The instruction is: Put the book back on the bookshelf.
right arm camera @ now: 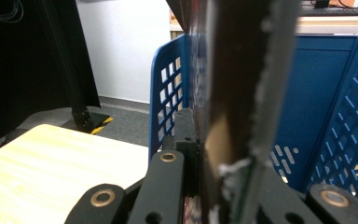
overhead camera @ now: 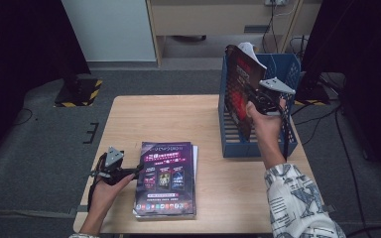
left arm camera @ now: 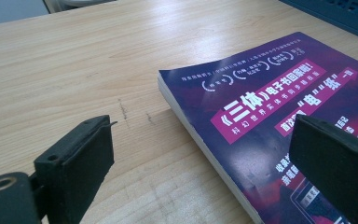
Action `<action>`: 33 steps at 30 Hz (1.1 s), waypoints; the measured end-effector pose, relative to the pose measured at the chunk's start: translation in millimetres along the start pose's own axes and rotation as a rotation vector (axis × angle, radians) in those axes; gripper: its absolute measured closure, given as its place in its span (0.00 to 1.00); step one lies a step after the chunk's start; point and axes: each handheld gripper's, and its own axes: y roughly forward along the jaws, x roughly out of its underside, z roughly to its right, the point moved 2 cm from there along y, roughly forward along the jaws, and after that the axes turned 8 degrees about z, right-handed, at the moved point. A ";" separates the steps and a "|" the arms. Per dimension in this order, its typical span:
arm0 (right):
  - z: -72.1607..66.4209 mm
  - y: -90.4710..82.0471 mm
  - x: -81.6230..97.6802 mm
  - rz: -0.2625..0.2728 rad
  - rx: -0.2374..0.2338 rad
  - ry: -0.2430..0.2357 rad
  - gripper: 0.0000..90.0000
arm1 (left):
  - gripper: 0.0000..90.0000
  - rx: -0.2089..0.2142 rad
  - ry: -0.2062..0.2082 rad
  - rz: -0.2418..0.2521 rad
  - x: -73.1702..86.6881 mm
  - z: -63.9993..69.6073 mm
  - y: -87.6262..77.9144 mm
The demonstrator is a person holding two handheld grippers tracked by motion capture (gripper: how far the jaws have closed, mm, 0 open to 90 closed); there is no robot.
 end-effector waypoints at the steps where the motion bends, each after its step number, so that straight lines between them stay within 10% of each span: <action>1: 0.5 0.1 0.7 0.001 0.001 0.003 0.97 | 0.07 0.000 0.001 0.000 0.0 0.1 0.1; 33: -13.6 9.4 31.6 0.008 -0.016 0.023 0.97 | 0.07 -0.004 0.002 0.004 -0.4 0.2 -1.0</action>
